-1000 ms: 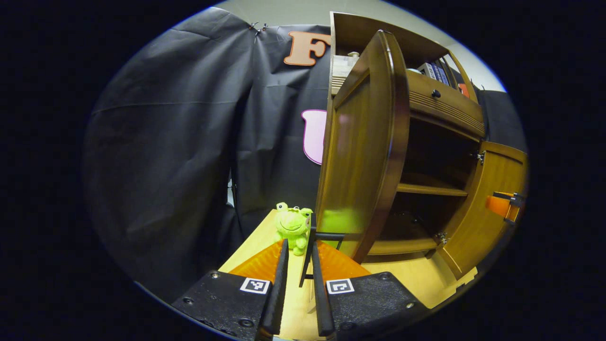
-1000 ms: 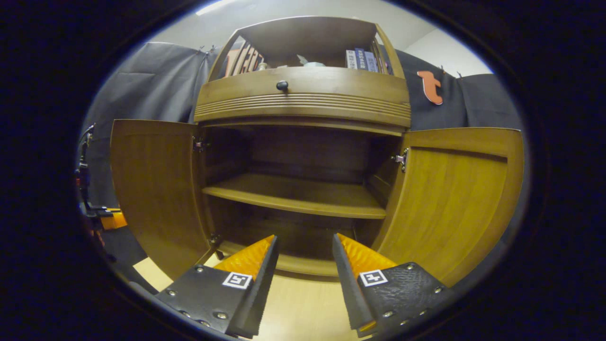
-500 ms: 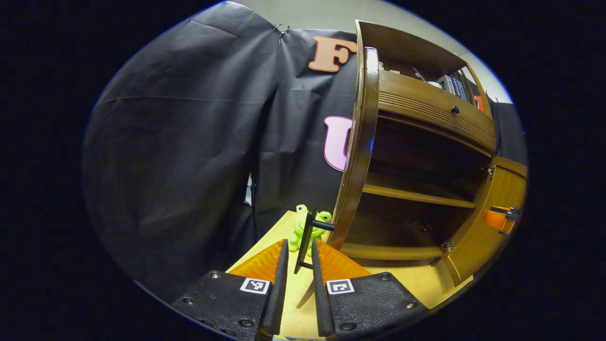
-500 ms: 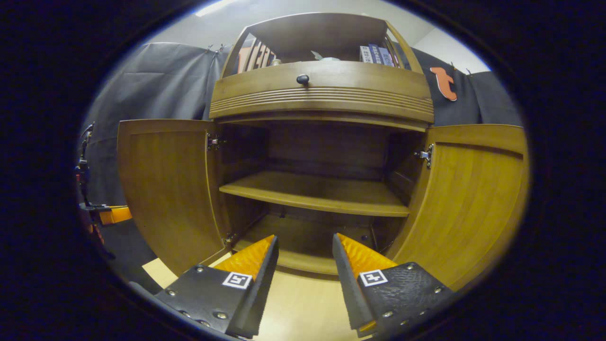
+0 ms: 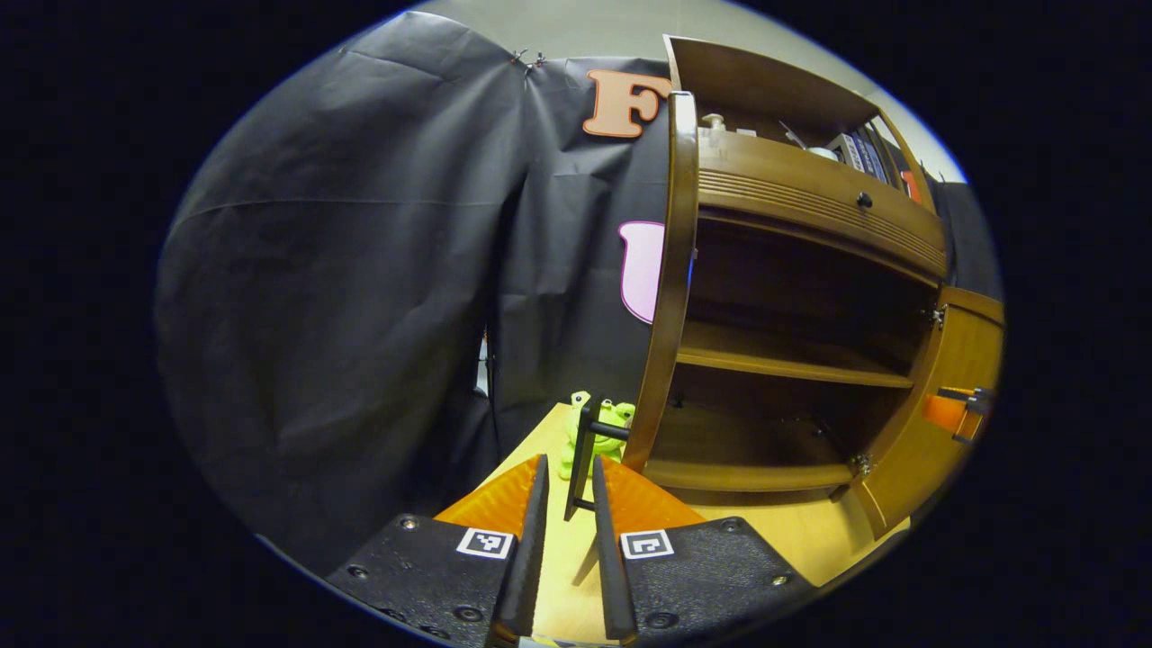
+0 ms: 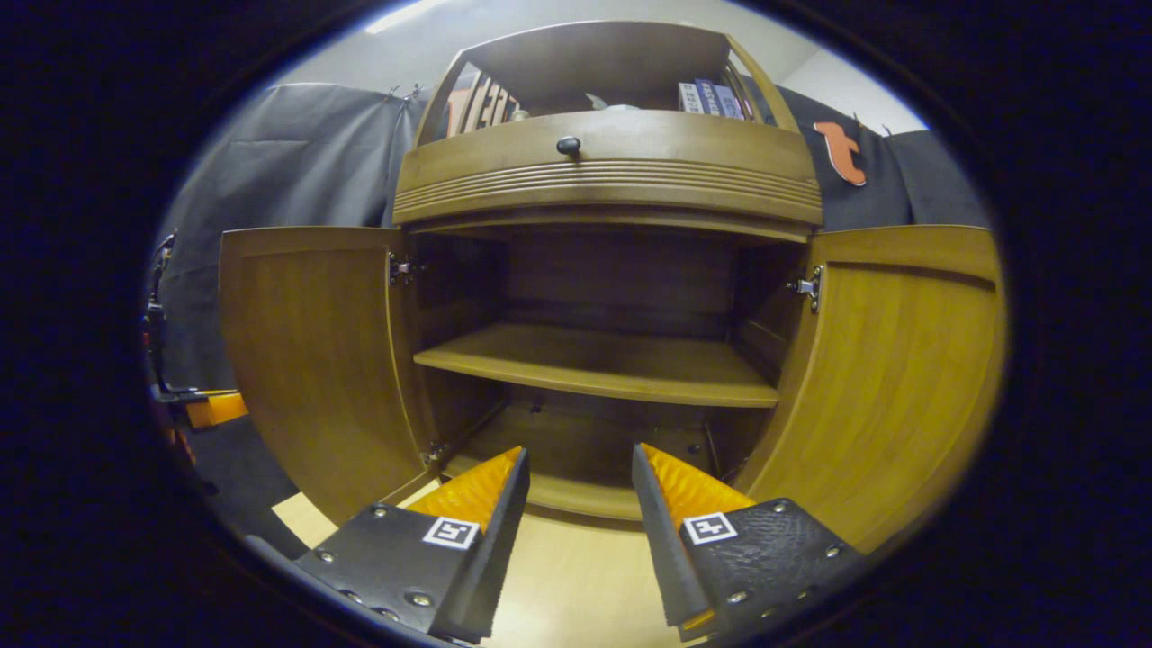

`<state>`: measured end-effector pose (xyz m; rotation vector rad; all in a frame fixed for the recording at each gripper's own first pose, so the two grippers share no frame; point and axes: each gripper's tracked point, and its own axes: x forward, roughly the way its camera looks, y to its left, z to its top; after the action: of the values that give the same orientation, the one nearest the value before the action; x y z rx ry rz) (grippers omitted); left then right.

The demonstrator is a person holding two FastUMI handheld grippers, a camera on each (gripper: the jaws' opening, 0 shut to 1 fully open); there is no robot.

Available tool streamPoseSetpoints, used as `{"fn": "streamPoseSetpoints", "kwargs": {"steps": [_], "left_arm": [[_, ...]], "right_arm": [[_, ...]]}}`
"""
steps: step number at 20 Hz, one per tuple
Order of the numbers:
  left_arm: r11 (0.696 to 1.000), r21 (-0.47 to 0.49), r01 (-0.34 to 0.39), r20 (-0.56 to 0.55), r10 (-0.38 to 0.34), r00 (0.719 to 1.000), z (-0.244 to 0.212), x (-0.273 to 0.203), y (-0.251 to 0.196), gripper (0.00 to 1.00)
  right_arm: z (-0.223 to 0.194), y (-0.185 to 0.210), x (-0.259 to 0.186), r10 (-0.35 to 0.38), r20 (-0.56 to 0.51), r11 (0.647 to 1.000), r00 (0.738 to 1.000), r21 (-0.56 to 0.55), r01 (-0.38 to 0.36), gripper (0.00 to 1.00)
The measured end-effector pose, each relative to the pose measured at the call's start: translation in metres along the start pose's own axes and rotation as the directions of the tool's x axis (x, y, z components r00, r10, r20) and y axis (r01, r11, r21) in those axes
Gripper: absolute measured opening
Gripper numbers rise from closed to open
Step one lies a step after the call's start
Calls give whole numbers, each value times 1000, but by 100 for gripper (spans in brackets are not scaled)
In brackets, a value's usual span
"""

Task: Open the right door of the double-door shoe cabinet with the right hand, and open the left door with the left hand.

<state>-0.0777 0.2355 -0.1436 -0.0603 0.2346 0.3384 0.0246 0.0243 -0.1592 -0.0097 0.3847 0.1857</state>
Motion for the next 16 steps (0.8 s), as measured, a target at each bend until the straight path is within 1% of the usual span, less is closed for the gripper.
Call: {"fn": "streamPoseSetpoints", "kwargs": {"steps": [2,3,6,7,8,9,10,11,12,14,16], "left_arm": [[1000,-3,3,4,-3,1000,2,-2,-1,22],[1000,0,4,5,-4,1000,1,-3,-2,38],[1000,13,-2,4,2,1000,2,-3,-2,38],[1000,16,-5,3,5,1000,2,-3,-2,38],[1000,18,-7,4,7,1000,2,-4,-2,38],[1000,20,-8,4,8,1000,1,-4,-2,38],[1000,19,-10,5,10,1000,2,-5,-2,22],[1000,19,-11,8,11,1000,2,-5,-3,30],[1000,17,-12,11,12,1000,3,-6,-3,30],[1000,16,-13,15,13,1000,4,-8,-7,30],[1000,15,-1,28,0,1000,6,-12,-14,30]], "right_arm": [[-1,1,1,9,-1,1000,1000,-1,-9,68],[-1,3,1,13,-1,1000,1000,-1,-13,65],[-1,5,1,26,0,1000,1000,-4,-26,65],[-2,5,1,28,0,1000,1000,-6,-28,68],[-2,5,0,28,1,1000,1000,-8,-28,65],[-2,3,-1,24,1,1000,1000,-11,-24,68],[-1,1,-2,21,4,1000,1000,-12,-21,67],[-1,-2,-3,15,8,1000,1000,-14,-15,74],[1,-6,-3,5,14,1000,1000,-14,-5,94],[4,-14,-8,-13,30,1000,999,-9,14,98],[6,-19,-7,-20,33,1000,999,-2,20,98]]}}
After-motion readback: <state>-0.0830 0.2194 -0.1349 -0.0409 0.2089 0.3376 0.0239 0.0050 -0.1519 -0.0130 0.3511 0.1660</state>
